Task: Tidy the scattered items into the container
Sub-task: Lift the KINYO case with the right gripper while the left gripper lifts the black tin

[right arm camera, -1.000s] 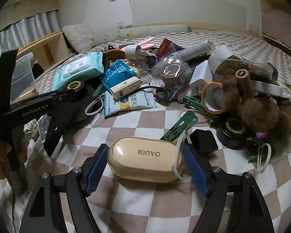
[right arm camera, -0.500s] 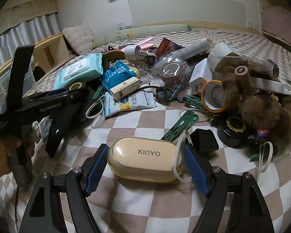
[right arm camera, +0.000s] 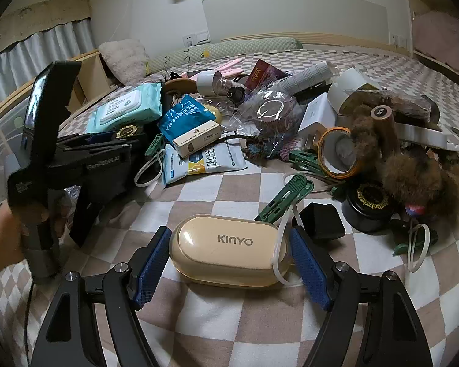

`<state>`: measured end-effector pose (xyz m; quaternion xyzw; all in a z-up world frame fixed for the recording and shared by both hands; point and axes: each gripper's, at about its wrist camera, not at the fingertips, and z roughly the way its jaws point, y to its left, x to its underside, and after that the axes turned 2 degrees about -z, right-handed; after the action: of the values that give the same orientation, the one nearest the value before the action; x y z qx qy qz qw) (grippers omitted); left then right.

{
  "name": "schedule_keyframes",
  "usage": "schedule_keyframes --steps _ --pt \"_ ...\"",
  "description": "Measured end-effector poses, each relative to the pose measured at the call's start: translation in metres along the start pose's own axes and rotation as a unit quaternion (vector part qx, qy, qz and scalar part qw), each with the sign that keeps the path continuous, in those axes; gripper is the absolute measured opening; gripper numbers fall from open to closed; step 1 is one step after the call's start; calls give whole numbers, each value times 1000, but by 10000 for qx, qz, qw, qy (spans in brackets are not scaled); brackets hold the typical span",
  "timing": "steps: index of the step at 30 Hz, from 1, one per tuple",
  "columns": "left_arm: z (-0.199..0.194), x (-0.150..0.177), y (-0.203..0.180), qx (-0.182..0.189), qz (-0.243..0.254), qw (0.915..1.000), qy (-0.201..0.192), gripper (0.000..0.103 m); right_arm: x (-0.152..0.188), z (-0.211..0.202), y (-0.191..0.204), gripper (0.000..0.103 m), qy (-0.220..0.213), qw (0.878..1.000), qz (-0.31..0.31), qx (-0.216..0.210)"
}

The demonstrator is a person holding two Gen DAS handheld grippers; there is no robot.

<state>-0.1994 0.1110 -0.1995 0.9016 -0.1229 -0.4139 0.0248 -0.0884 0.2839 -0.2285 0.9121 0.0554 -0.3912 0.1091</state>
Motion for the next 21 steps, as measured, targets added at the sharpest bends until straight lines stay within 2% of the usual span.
schedule_keyframes --steps 6,13,21 --pt "-18 4 5 -8 -152 9999 34 50 1 -4 5 78 -11 9999 -72 139" --pt "-37 23 11 -92 -368 9988 300 50 7 -12 10 78 130 9996 -56 259" --pt "-66 28 18 -96 -622 9975 334 50 9 -28 14 78 301 9988 45 371"
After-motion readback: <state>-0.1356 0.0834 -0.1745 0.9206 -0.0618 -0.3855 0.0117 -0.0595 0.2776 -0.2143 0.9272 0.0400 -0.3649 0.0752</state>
